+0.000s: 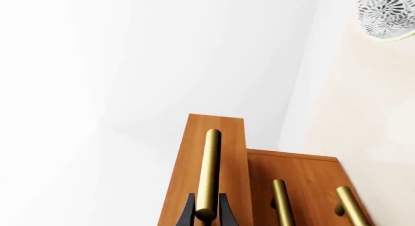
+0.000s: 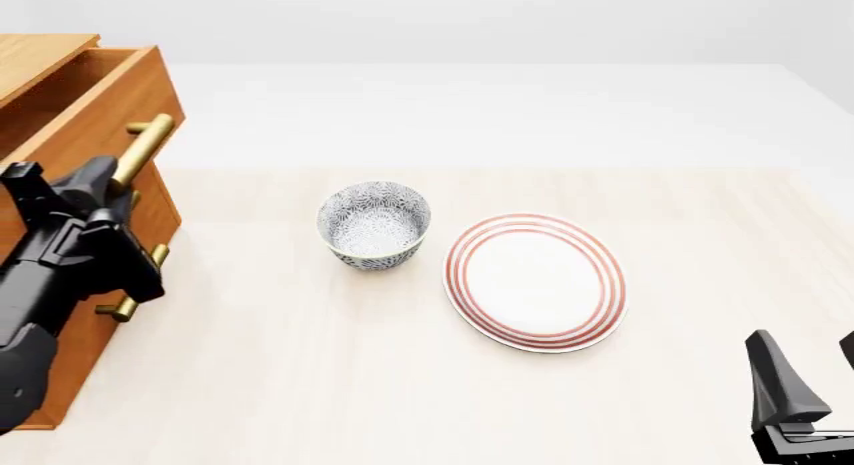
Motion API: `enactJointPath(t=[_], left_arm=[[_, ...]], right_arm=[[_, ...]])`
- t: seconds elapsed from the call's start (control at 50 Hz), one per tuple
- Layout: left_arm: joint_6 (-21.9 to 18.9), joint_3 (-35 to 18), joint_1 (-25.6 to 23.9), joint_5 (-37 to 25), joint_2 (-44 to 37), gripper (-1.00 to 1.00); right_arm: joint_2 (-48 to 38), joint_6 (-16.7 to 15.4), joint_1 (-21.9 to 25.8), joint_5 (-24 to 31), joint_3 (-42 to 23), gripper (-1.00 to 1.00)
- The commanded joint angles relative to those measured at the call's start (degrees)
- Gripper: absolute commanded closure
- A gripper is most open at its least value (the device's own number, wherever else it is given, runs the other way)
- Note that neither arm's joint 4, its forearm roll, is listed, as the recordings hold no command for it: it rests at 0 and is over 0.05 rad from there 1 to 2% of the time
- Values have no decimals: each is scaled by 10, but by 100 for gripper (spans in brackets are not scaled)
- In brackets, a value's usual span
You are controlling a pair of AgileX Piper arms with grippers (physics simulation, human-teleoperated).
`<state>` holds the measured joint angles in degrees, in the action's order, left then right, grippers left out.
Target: Open the top drawer of the cabinet.
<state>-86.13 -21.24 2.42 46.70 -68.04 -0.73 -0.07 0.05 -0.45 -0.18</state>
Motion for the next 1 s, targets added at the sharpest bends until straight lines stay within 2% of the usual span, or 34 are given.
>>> enactJointPath(t=[0.02, 0.32, 0.62, 0.72, 1.0], left_arm=[[-9, 1, -47, -9, 1, 100], [-14, 5, -66, -33, 38, 100], [-18, 26, -76, -23, 52, 100], [-10, 21, -76, -46, 76, 100], [-8, 27, -92, -52, 105, 100]], right_arm=[[1, 0, 0, 1, 0, -100], [1, 0, 0, 1, 0, -100], [1, 0, 0, 1, 0, -100], [1, 0, 0, 1, 0, -100], [1, 0, 0, 1, 0, -100]])
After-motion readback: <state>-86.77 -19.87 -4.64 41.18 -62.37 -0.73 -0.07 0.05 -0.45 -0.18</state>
